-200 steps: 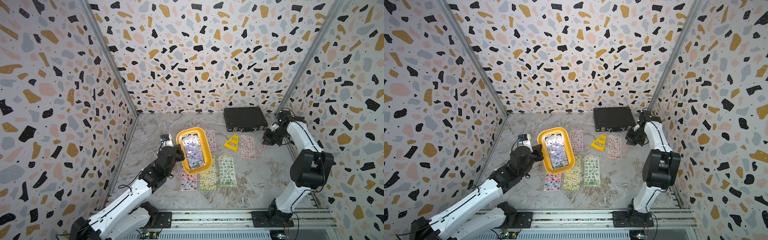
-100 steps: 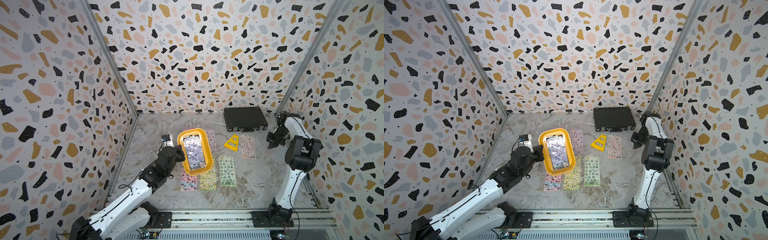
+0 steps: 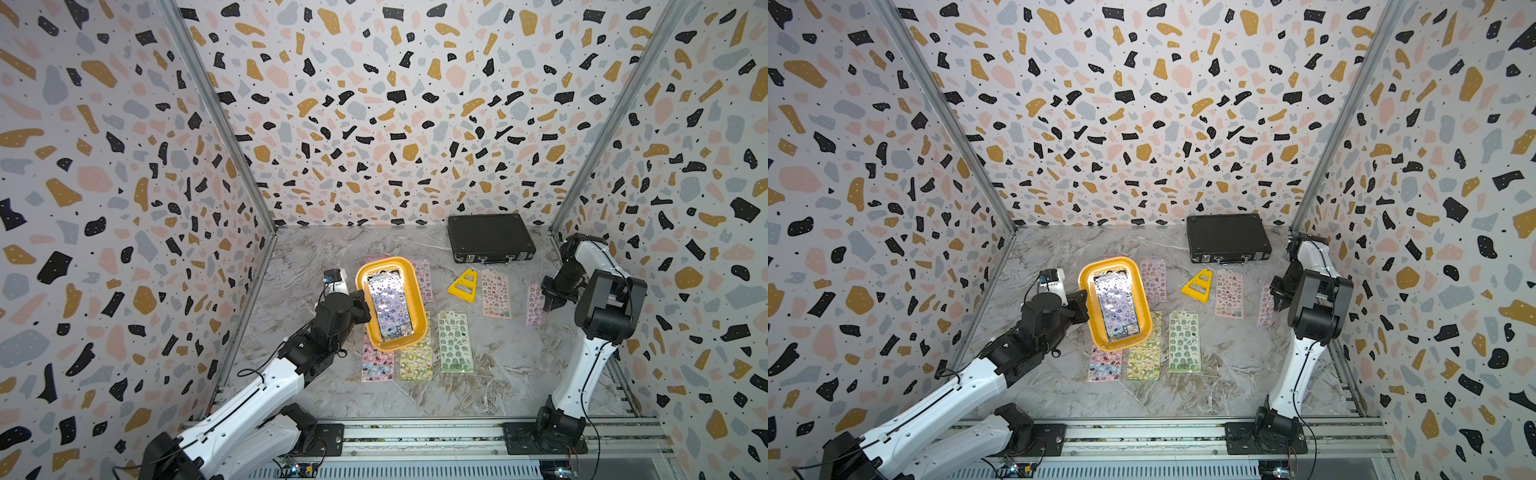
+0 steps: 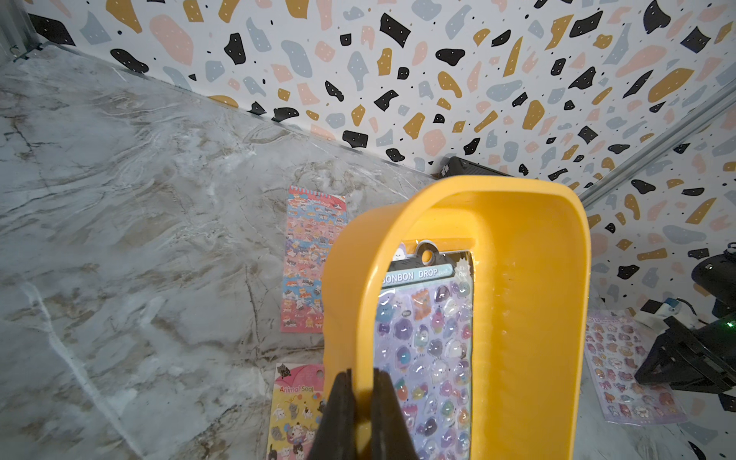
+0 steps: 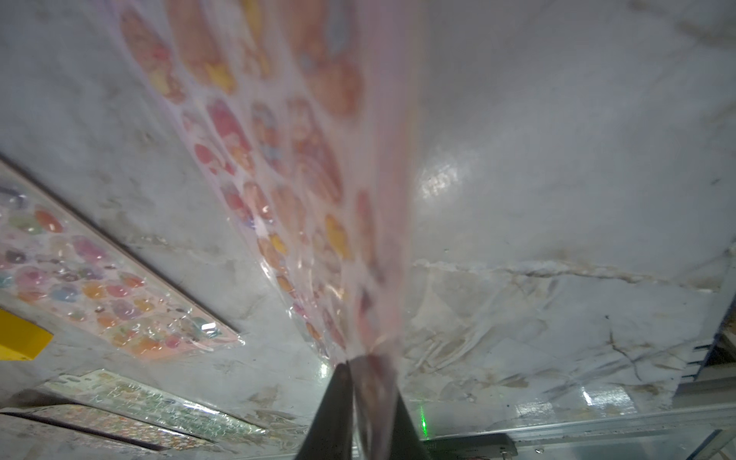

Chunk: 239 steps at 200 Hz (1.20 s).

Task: Take the stickers out of the storage box
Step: Place the sticker at the center of the board.

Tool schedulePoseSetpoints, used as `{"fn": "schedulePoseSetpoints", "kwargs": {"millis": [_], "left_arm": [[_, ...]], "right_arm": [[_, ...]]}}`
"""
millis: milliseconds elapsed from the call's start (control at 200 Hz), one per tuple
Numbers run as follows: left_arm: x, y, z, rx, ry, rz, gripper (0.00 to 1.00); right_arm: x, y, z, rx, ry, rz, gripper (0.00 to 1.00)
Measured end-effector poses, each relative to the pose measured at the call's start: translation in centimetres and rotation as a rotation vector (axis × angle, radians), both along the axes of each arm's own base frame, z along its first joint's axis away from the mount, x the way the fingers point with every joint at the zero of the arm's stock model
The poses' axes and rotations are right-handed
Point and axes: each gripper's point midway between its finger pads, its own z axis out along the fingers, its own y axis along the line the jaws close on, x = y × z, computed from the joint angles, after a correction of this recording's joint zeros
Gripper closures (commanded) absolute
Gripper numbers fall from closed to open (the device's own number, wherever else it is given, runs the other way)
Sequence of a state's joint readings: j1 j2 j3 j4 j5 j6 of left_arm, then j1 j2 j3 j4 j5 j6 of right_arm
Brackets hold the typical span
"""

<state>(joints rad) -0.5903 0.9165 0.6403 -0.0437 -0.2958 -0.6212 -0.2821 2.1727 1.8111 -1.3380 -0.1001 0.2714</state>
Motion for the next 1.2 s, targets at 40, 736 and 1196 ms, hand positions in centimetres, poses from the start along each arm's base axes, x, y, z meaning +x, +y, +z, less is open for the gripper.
{"fn": "schedulePoseSetpoints", "kwargs": {"millis": [40,736,1196], "left_arm": [[0.0,0.0,0.0,0.0,0.0,0.0,1.0],[0.0,0.0,0.0,0.0,0.0,-0.001,1.0],[0.0,0.0,0.0,-0.001,0.001,-0.002,1.0]], "right_arm": [[0.0,-0.1,0.0,-0.008,0.003,0.002,0.83],[3.6,-1.8,-3.1,-0.242,0.042,0.159,0.64],[5.1,-2.1,-3.5,-0.329,0.007,0.222,0.46]]}}
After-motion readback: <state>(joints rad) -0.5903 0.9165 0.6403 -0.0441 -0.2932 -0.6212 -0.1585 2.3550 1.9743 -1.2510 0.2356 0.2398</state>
